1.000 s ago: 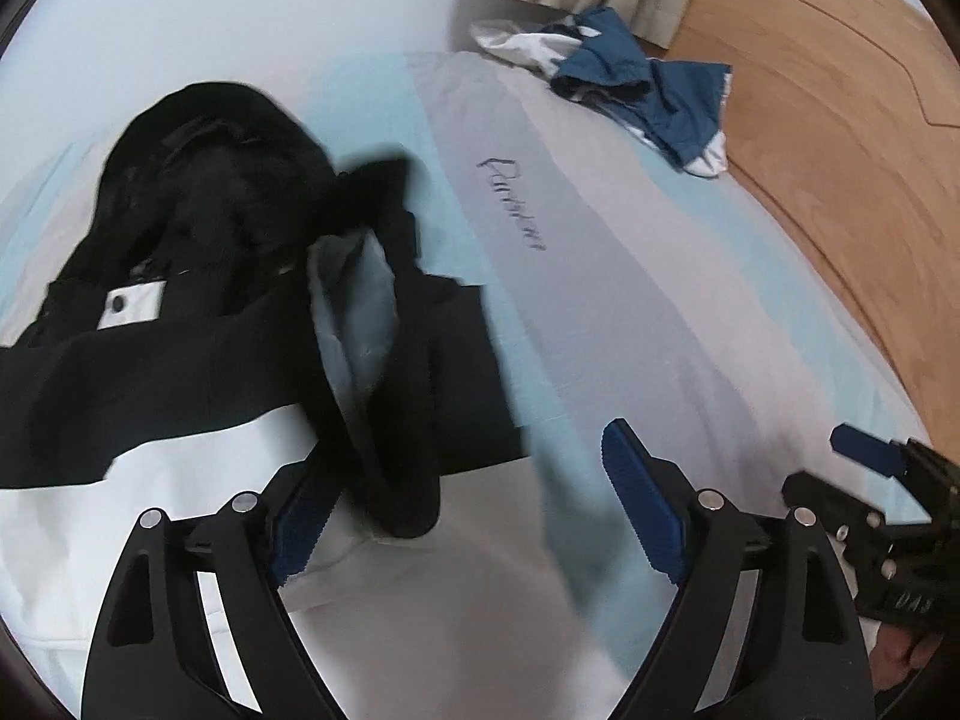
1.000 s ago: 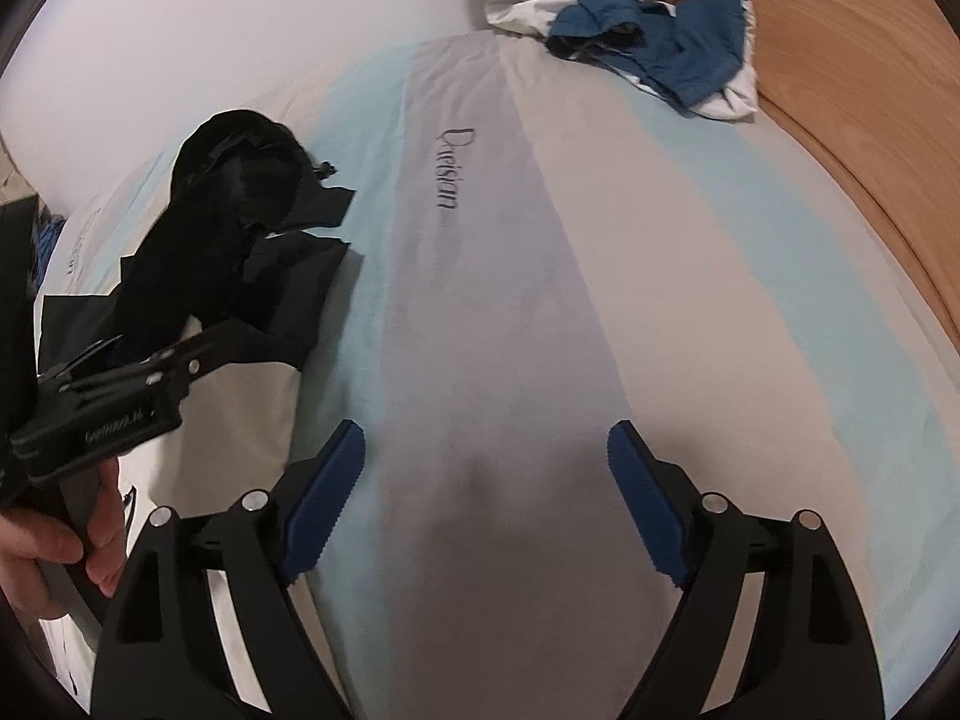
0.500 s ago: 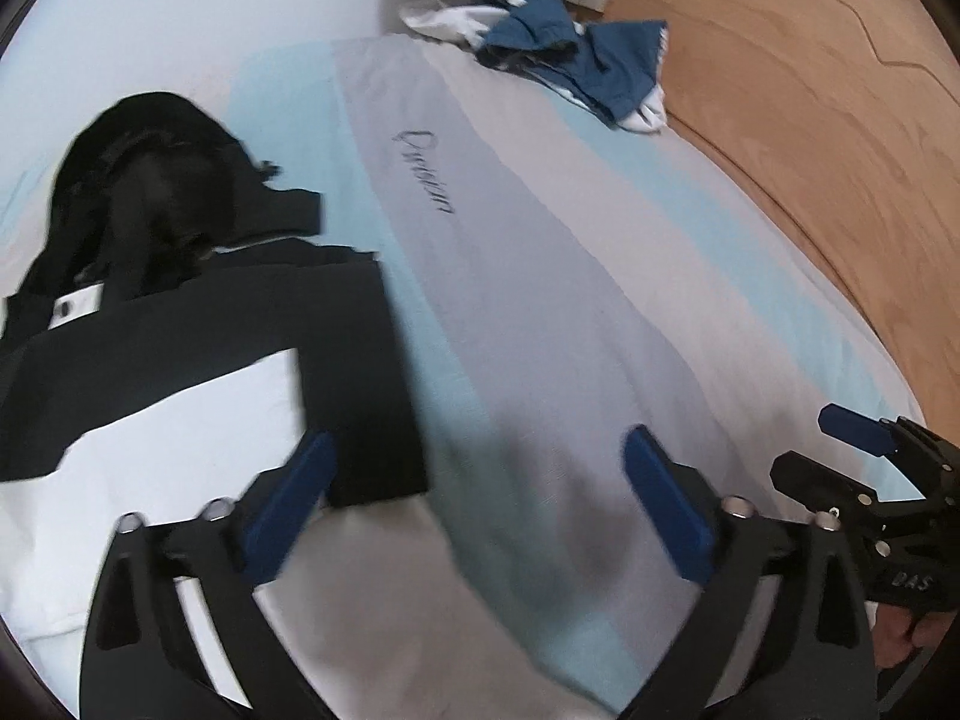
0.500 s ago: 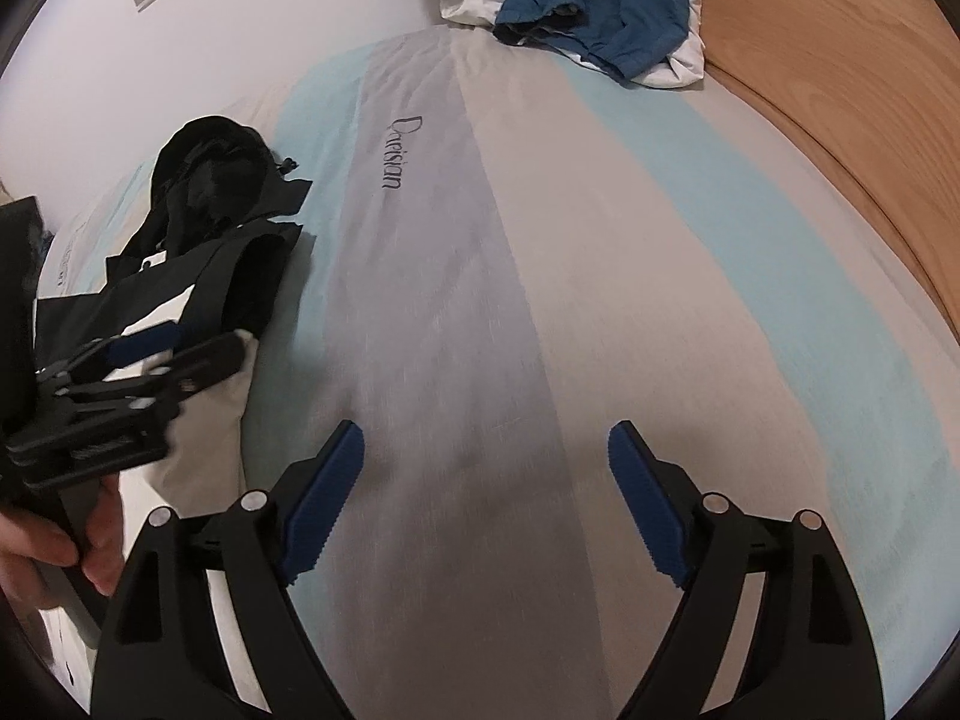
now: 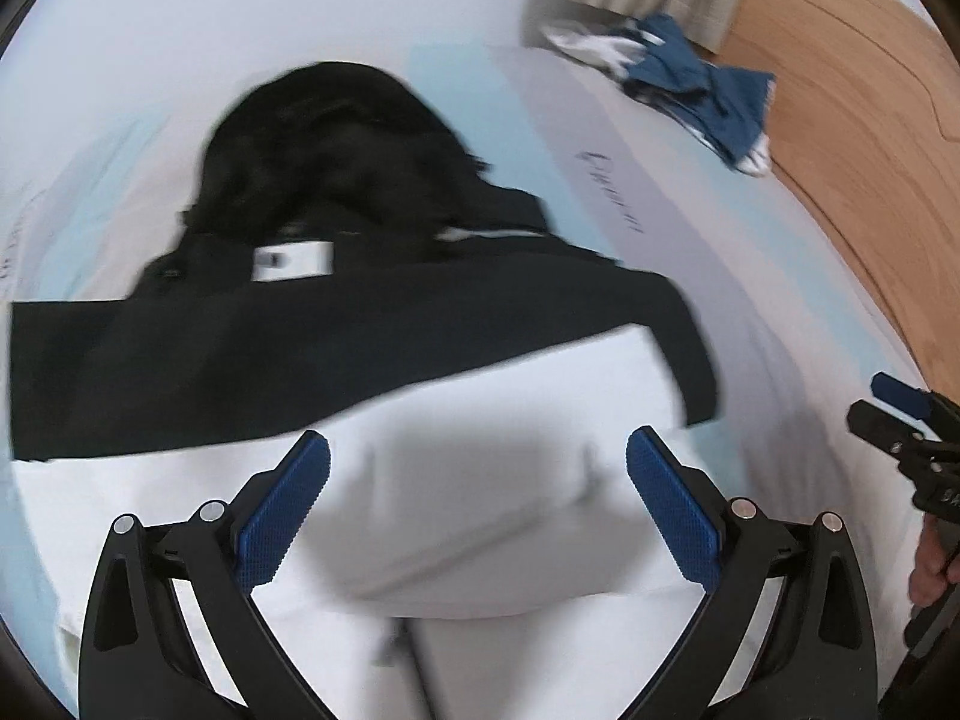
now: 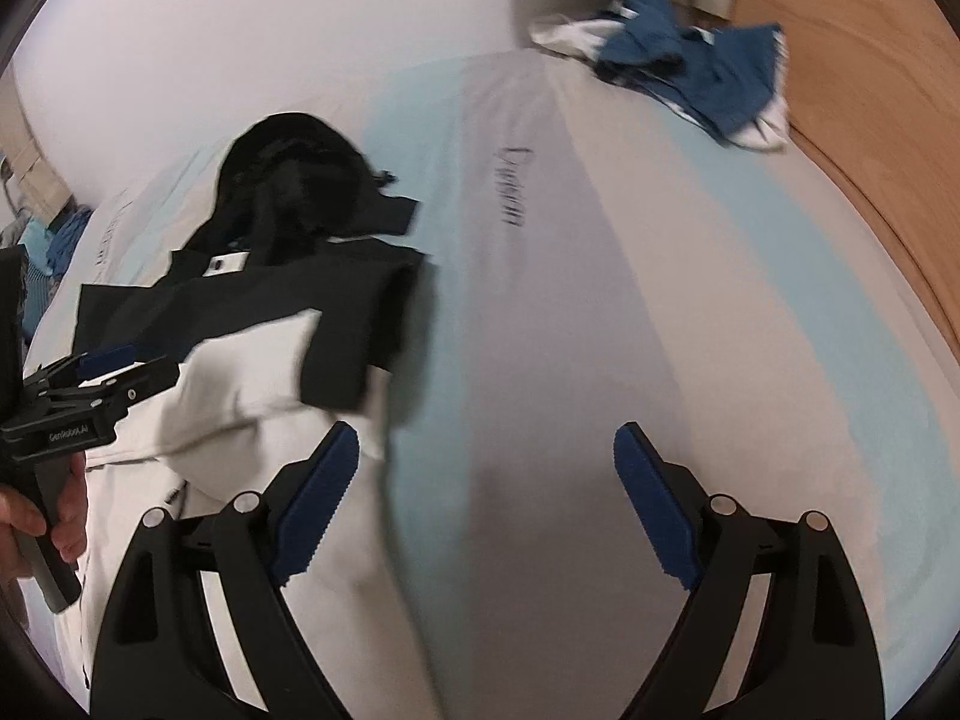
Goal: Fold large clothes
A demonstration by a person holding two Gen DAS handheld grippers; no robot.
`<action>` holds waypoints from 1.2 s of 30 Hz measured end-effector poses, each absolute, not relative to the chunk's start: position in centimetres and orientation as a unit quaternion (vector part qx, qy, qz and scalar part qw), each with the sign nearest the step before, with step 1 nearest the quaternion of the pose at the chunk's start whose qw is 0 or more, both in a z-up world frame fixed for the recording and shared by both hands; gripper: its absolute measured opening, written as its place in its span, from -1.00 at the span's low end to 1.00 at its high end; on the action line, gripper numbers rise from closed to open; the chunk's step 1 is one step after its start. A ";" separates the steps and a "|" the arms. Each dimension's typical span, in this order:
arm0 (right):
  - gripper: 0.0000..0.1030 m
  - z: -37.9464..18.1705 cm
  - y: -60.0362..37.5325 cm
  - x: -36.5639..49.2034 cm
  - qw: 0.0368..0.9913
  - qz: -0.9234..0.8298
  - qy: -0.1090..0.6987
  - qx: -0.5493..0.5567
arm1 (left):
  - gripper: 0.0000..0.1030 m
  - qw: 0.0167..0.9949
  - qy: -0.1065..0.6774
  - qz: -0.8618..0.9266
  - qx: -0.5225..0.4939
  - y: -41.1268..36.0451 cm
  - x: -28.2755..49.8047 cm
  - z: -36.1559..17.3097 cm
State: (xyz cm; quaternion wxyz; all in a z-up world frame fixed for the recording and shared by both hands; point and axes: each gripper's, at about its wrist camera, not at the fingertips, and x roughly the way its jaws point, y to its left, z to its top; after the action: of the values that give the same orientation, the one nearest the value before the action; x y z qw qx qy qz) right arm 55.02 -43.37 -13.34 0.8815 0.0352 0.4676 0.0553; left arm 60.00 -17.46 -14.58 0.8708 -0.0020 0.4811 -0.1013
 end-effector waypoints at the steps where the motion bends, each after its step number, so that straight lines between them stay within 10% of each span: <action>1: 0.62 -13.0 -42.1 55.3 0.883 0.060 0.464 0.028 | 0.88 0.873 0.479 -0.094 0.000 -16.4 60.2 -14.3; 18: 0.62 -11.1 -27.8 61.0 0.888 0.097 0.450 -0.007 | 0.88 0.886 0.464 -0.011 -0.004 1.4 63.4 -11.6; 36: 0.62 -11.1 -22.1 75.8 0.889 0.150 0.424 -0.082 | 0.88 0.886 0.455 -0.088 -0.004 3.3 77.0 -12.0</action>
State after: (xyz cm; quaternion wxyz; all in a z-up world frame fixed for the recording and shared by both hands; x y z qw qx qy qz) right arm 75.77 -22.13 -11.05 0.8892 -0.0815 0.4245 0.1501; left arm 77.01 3.32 -11.97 0.8863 -0.0044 0.4546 -0.0877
